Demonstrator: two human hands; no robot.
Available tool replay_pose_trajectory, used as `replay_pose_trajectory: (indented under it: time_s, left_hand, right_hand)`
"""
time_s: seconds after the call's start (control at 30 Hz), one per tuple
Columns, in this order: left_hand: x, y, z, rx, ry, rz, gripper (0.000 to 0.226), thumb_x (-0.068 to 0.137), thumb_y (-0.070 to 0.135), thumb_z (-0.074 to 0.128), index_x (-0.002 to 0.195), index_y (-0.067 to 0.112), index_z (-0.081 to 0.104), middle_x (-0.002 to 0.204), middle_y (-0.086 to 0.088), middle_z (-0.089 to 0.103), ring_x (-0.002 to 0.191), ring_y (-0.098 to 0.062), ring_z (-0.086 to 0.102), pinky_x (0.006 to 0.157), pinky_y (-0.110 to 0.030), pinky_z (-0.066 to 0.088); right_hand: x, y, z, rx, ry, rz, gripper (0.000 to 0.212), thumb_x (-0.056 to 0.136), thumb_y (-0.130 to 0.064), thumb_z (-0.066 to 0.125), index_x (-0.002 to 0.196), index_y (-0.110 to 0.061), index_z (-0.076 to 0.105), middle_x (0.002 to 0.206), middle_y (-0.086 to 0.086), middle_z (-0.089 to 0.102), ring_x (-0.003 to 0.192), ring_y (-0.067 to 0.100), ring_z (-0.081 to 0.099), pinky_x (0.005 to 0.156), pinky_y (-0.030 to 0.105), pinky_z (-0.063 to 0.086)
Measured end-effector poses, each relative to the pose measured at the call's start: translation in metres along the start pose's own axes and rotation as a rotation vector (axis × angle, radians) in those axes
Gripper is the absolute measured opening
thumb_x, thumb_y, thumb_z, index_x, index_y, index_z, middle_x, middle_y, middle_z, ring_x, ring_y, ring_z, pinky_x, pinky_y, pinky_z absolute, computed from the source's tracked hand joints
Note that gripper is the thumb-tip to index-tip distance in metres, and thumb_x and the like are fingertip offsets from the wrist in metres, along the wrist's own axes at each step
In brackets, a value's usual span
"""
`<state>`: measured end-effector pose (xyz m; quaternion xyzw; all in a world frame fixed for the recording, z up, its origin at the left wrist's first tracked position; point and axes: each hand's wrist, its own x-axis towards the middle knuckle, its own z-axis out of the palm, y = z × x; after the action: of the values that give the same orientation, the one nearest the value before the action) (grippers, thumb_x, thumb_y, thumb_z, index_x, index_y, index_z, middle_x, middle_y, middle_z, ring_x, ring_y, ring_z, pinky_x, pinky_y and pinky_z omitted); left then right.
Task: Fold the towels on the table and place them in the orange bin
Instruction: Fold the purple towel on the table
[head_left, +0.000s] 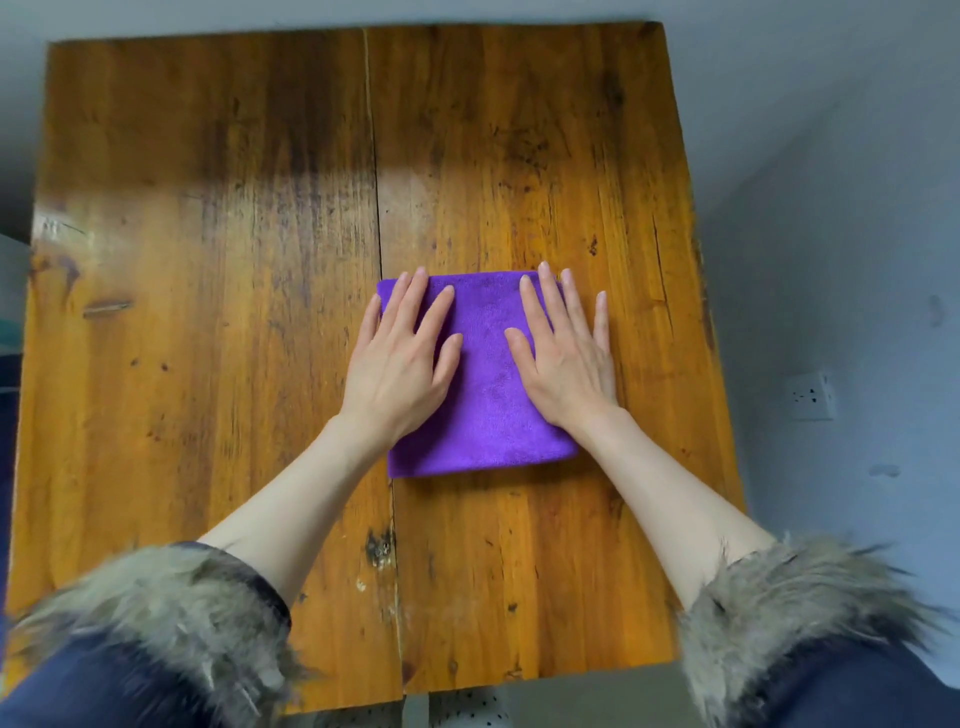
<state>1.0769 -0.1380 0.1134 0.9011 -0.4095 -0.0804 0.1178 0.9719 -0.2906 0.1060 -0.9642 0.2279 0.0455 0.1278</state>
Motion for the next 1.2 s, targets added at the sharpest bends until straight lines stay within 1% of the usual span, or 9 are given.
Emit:
replay_pose_trajectory:
  time_s: [0.2,0.27,0.37,0.53,0.67,0.8,0.9,1.03,1.2]
  left_hand:
    - [0.002,-0.008,0.0,0.035,-0.106,0.022,0.062,0.093,0.048,0.015,0.147,0.018,0.024,0.157,-0.009,0.014,0.145,-0.024,0.009,0.114,-0.05,0.007]
    - [-0.004,-0.01,-0.004,0.008,-0.062,-0.015,0.058,0.094,0.043,0.019,0.144,0.017,0.032,0.155,-0.008,0.022,0.144,-0.025,0.016,0.112,-0.055,0.008]
    - [-0.01,-0.012,-0.012,-0.089,0.051,-0.122,0.045,0.096,0.031,0.037,0.136,0.011,0.043,0.146,-0.014,0.037,0.135,-0.031,0.034,0.106,-0.053,0.026]
    - [-0.012,-0.013,-0.018,-0.384,0.016,-0.433,0.045,0.092,0.026,0.052,0.133,0.007,0.044,0.117,-0.018,0.054,0.109,-0.035,0.049,0.093,-0.042,0.039]
    - [-0.013,-0.009,-0.022,-0.532,-0.074,-0.607,0.041,0.092,0.032,0.053,0.125,0.008,0.05,0.108,-0.012,0.061,0.104,-0.029,0.056,0.087,-0.034,0.04]
    - [-0.02,-0.008,-0.027,-0.698,-0.119,-0.716,0.038,0.088,0.03,0.061,0.12,0.011,0.053,0.08,0.001,0.058,0.085,-0.021,0.058,0.082,-0.035,0.048]
    - [-0.025,-0.01,-0.03,-0.87,-0.2,-0.775,0.045,0.084,0.025,0.066,0.124,0.014,0.049,0.076,0.002,0.054,0.081,-0.019,0.058,0.08,-0.044,0.054]
    - [-0.024,-0.008,-0.038,-1.05,-0.28,-0.824,0.043,0.085,0.012,0.065,0.122,0.016,0.045,0.078,0.0,0.053,0.072,-0.012,0.057,0.059,-0.029,0.049]
    - [-0.03,-0.008,-0.039,-1.135,-0.285,-0.837,0.037,0.086,0.007,0.063,0.118,0.015,0.045,0.075,0.002,0.051,0.066,-0.006,0.056,0.044,-0.019,0.045]
  right_hand:
    - [-0.002,0.003,-0.005,0.13,-0.041,0.007,0.059,0.099,-0.042,0.028,0.151,-0.02,0.007,0.159,0.001,-0.002,0.146,0.019,-0.003,0.116,0.043,-0.006]
    - [-0.012,-0.001,-0.01,0.24,0.082,0.067,0.056,0.097,-0.035,0.035,0.148,-0.016,0.023,0.156,0.006,0.019,0.144,0.022,0.018,0.118,0.044,0.012]
    - [-0.023,-0.007,-0.02,0.333,0.19,0.261,0.046,0.096,-0.032,0.038,0.137,-0.012,0.042,0.135,0.008,0.046,0.122,0.024,0.046,0.101,0.041,0.037]
    - [-0.017,-0.011,-0.033,0.579,-0.066,0.679,0.044,0.095,-0.043,0.044,0.124,-0.01,0.048,0.12,0.005,0.051,0.108,0.023,0.051,0.082,0.027,0.038]
    - [-0.01,-0.009,-0.024,0.741,-0.176,0.772,0.035,0.091,-0.041,0.052,0.096,-0.007,0.059,0.095,0.003,0.062,0.084,0.021,0.06,0.06,0.029,0.046]
    - [-0.006,-0.007,-0.026,0.805,-0.234,0.795,0.029,0.091,-0.03,0.056,0.095,-0.003,0.066,0.096,0.01,0.067,0.079,0.021,0.063,0.058,0.026,0.044]
    - [-0.002,-0.006,-0.032,0.9,-0.286,0.822,0.028,0.089,-0.025,0.06,0.106,-0.003,0.063,0.105,0.009,0.065,0.084,0.021,0.062,0.052,0.021,0.042]
    - [0.002,-0.006,-0.037,0.951,-0.32,0.85,0.019,0.086,-0.018,0.063,0.099,-0.005,0.062,0.108,0.01,0.065,0.088,0.022,0.06,0.054,0.023,0.038]
    - [-0.001,-0.008,-0.041,0.971,-0.322,0.787,0.011,0.084,-0.014,0.065,0.076,-0.01,0.058,0.1,0.012,0.066,0.086,0.025,0.064,0.066,0.029,0.049]
